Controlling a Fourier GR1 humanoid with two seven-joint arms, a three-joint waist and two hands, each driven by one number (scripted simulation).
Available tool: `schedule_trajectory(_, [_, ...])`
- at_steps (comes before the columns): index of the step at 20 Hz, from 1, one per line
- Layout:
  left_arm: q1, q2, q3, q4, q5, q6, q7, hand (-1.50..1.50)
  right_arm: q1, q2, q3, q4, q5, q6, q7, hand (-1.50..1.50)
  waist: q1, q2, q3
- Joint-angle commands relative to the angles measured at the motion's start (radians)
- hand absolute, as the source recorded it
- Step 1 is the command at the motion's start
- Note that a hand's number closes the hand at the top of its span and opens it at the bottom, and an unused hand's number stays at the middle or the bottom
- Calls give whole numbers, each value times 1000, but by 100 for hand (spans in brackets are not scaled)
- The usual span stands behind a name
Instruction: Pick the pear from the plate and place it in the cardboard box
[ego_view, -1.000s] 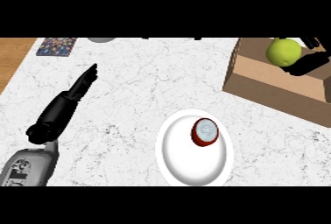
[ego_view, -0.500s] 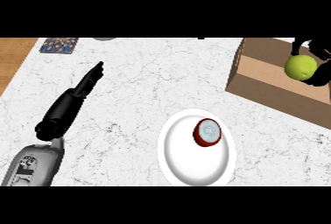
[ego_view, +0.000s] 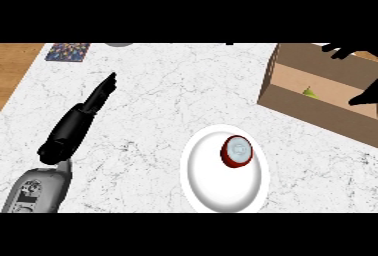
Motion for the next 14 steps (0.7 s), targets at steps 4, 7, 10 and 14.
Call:
schedule_trajectory(4, [-24, 19, 21, 13, 6, -10, 13, 0, -47, 74, -333, 140, -358, 170, -50, -150, -17, 1, 3])
schedule_trajectory(7, [-17, 11, 23, 15, 20, -16, 10, 0, -81, 46, -433, 233, -457, 241, 54, -150, -4, 6, 1])
schedule_trajectory(10, [-44, -14, 6, 20, 19, -13, 13, 0, -116, 24, -489, 305, -503, 219, 167, -150, 6, 13, 1])
schedule_trajectory(14, [-31, 10, 13, 30, 6, -24, -26, 0, -88, -55, -543, 324, -549, 213, 157, -150, 17, 20, 2])
